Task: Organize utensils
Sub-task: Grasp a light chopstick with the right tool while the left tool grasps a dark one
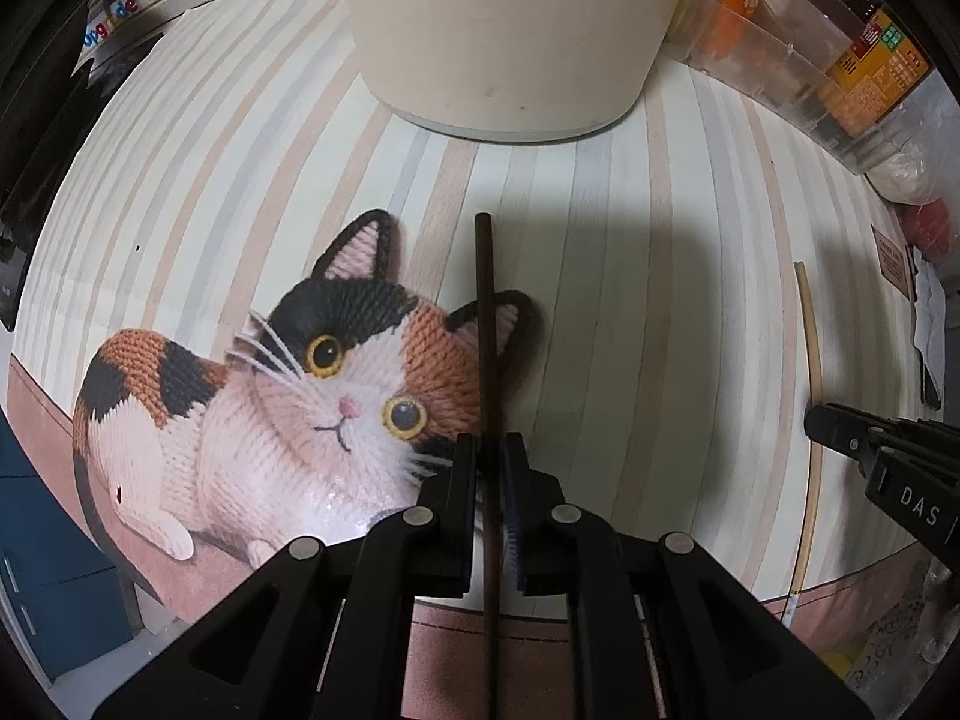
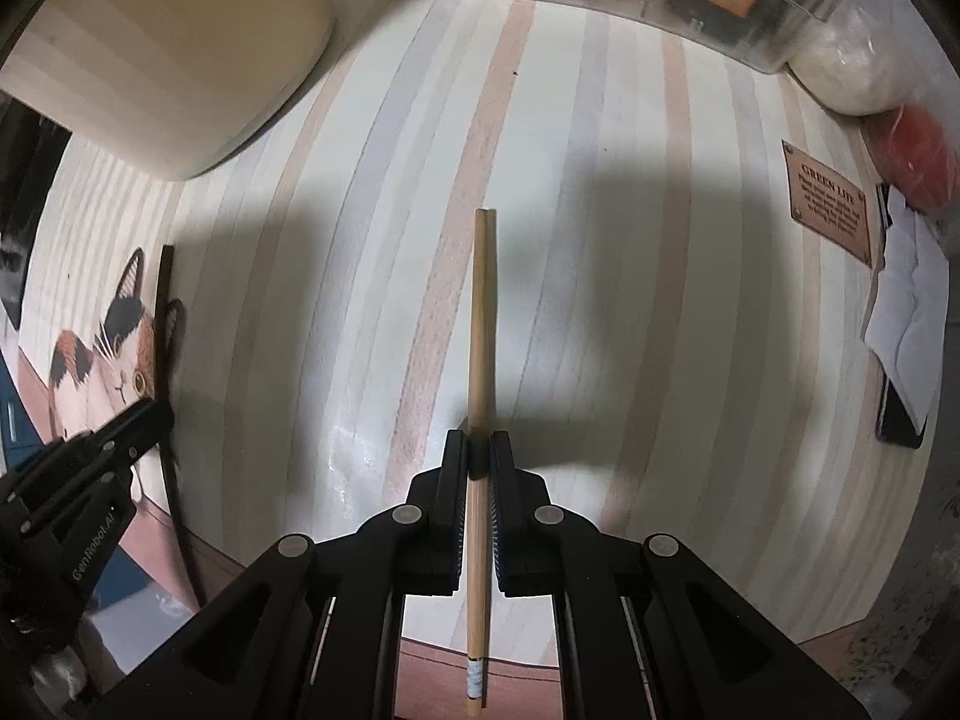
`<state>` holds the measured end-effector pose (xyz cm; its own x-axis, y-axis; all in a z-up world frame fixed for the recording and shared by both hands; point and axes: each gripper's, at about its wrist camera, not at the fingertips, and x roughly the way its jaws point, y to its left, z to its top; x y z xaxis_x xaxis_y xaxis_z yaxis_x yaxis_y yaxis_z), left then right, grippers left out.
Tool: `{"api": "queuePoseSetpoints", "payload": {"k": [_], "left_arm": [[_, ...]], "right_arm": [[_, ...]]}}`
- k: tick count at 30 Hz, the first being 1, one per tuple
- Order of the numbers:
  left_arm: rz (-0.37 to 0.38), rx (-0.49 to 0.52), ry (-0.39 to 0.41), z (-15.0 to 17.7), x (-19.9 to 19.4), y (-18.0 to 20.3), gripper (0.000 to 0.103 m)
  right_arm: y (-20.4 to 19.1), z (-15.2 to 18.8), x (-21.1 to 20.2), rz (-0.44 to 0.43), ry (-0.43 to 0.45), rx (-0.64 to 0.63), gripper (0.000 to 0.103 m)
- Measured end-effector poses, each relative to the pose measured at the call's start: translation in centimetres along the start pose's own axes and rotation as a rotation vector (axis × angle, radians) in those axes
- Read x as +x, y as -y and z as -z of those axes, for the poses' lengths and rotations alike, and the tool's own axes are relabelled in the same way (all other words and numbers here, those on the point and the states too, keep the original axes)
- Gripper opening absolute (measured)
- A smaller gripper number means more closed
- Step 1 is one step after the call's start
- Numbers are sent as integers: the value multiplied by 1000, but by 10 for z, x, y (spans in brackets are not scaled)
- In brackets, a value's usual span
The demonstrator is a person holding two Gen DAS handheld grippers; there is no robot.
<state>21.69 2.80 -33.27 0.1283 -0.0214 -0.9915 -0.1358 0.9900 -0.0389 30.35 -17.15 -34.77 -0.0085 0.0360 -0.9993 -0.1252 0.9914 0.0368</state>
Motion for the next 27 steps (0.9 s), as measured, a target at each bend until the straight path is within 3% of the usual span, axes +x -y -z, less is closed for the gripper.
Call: {"api": "queuePoseSetpoints", "payload": {"k": [12,17,27], "left_arm": [[-7,8,-10,-16,1,7,9],[18,12,-12,-27,3,14,21],[1,22,-1,-30,5,27,23]], "right_arm": [[-14,4,0,41,5,-20,7],[-10,-1,5,35,-4,-6,8],[-10,-1,5,37,-1,-7,8]]}}
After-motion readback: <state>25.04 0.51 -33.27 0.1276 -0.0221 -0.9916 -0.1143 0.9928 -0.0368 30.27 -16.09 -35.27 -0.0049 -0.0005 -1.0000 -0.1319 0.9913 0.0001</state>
